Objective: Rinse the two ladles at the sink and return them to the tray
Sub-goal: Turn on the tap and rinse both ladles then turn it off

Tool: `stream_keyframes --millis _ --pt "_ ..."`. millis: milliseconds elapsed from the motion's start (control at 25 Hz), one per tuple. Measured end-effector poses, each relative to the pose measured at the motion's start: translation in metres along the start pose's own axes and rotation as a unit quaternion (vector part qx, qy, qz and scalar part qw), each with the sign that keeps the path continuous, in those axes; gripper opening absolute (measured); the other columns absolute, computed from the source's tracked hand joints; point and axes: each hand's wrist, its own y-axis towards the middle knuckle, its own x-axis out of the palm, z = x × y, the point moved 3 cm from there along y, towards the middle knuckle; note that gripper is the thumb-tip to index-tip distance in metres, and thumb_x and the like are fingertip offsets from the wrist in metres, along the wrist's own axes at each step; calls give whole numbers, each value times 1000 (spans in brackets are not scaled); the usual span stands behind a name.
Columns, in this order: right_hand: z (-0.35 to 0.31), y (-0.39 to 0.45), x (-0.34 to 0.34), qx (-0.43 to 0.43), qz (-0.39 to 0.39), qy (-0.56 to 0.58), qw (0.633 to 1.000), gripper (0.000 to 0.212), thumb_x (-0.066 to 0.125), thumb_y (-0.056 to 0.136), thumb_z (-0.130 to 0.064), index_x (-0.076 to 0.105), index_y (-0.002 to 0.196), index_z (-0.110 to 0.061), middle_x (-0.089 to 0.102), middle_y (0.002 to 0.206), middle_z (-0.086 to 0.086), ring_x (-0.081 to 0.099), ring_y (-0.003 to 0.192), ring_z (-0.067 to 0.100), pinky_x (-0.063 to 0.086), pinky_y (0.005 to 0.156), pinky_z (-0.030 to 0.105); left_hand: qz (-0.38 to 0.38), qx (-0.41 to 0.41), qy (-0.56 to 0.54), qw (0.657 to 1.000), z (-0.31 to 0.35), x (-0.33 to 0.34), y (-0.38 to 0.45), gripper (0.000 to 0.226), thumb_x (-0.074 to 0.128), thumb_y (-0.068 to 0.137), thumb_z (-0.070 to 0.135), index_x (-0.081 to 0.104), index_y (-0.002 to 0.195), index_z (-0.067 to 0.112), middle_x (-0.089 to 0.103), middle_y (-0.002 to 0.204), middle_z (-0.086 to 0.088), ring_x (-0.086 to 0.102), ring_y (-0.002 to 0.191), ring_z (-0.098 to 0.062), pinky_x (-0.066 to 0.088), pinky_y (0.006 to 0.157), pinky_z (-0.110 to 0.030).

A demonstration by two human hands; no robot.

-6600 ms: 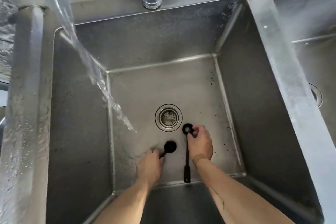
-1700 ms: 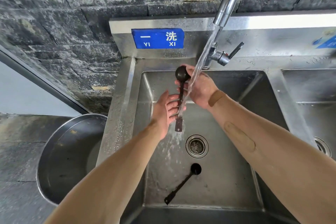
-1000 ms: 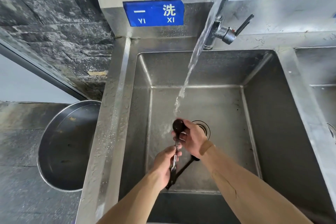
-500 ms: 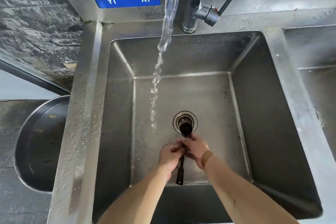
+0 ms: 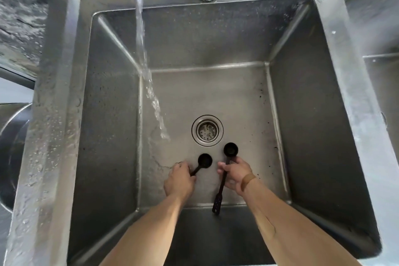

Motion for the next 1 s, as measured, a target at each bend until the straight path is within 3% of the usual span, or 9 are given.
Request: stream_keyframes --millis 160,280,400,520,600,680,760,840,1000 --pt "5 9 0 3 -17 -6 1000 44 39 93 13 51 127 -12 65 96 7 55 64 15 47 66 32 -10 24 43 999 -3 9 1 24 58 90 29 55 113 25 60 121 -5 58 114 -29 47 89 -41" --pt "2 6 1 -10 -29 -35 999 52 37 92 13 49 130 -20 68 105 7 57 65 14 47 65 31 -49 45 31 997 -3 9 4 27 56 90 26 57 117 30 63 119 -6 60 112 -31 50 90 -42" --pt "-2 -7 9 -28 -54 -67 996 58 40 90 12 46 131 -29 72 100 2 60 67 13 47 64 29 -76 8 -108 991 -5 1 6 34 56 88 23 63 121 30 70 115 -4 64 108 -28 51 94 -41" --pt "-10 -23 28 -55 -85 -111 989 60 46 89 9 43 135 -30 74 96 1 63 72 15 49 66 31 -66 -39 -291 954 -6 -20 1 22 55 91 24 68 108 29 73 99 6 68 95 -16 56 84 -37" --pt "-18 -37 49 -76 -115 -144 980 62 50 89 8 43 139 -29 74 101 3 66 80 18 55 73 36 -42 -53 -332 941 -7 -42 -4 14 53 95 24 66 93 30 71 98 4 66 92 -17 55 86 -40" --pt "-28 -51 73 -90 -141 -153 974 64 53 88 9 43 141 -25 74 100 5 70 80 19 59 79 39 -22 -66 -357 931 -9 -64 -12 16 51 97 24 66 92 24 70 98 0 65 92 -19 54 90 -44" --pt "-38 -68 96 -104 -169 -148 969 67 55 87 11 41 143 -23 76 86 1 74 71 15 61 68 35 -8 -68 -378 923 -14 -82 -19 20 51 97 25 68 92 17 70 96 1 65 92 -20 52 89 -43" --pt "-48 -83 118 -108 -178 -139 968 68 57 86 10 40 144 -23 75 85 4 75 69 18 60 63 33 -2 -55 -381 923 -18 -101 -28 20 52 97 26 69 95 15 73 99 -1 66 96 -22 48 88 -40" --pt "-64 -106 146 -124 -170 -174 962 58 56 89 9 47 139 -20 70 101 13 69 83 26 59 84 45 -30 -49 -445 893 -16 -134 -41 22 47 99 17 68 99 13 79 90 -3 74 89 -16 52 91 -41"
